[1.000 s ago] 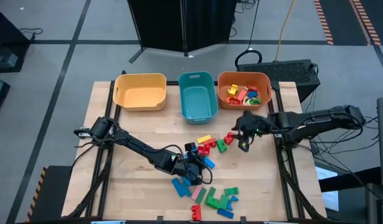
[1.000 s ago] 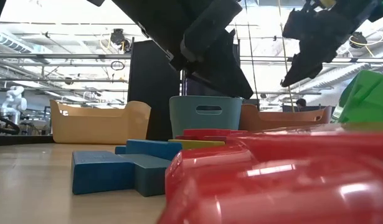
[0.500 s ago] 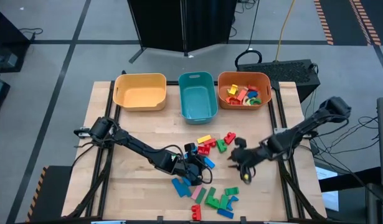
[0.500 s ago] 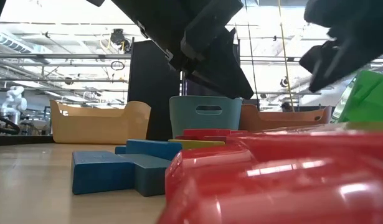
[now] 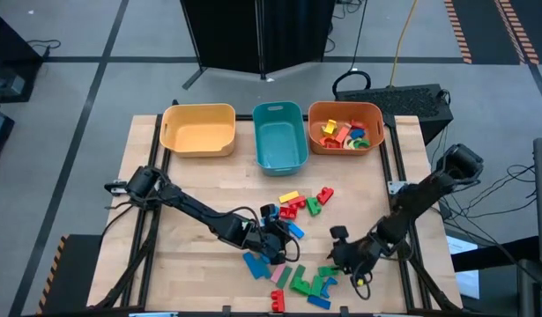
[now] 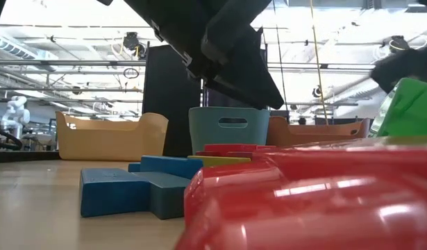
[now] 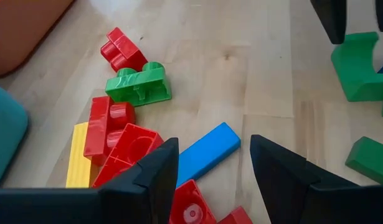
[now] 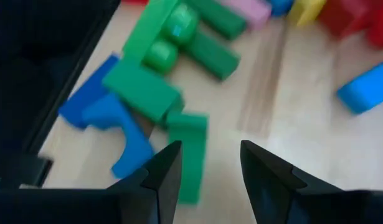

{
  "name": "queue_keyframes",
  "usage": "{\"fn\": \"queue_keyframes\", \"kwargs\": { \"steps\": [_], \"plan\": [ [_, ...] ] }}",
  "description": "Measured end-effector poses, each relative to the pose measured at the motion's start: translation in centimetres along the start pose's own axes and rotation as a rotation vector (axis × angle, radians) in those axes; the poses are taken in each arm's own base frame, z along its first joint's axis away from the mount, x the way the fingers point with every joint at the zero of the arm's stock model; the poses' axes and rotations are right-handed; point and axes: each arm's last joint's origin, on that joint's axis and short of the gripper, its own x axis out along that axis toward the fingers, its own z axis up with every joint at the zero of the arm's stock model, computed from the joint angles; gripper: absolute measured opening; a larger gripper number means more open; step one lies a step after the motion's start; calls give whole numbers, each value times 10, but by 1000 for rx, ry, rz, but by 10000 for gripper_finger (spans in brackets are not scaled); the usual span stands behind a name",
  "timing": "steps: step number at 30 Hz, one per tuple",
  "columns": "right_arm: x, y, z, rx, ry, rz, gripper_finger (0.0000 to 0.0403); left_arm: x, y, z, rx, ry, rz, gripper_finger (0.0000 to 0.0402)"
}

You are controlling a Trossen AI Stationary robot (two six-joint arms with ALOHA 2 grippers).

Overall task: Sort blocks by size
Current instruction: Put the green arch block into the orange bin

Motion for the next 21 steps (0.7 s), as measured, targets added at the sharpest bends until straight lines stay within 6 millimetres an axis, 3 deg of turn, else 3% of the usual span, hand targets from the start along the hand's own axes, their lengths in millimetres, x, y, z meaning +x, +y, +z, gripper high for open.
{"fn": "queue_keyframes", "kwargs": {
  "steps": [6,15,21],
  "plan": [
    [8,7,-13,61,69,-15,169,-1,-3,-1,10,-1,-6,192],
    [8,13,-16,101,75,-5,248,1,2,1,4,1,6,192],
    [5,23,-22,142,82,21,265,1,2,1,-1,1,6,192]
  ]
}}
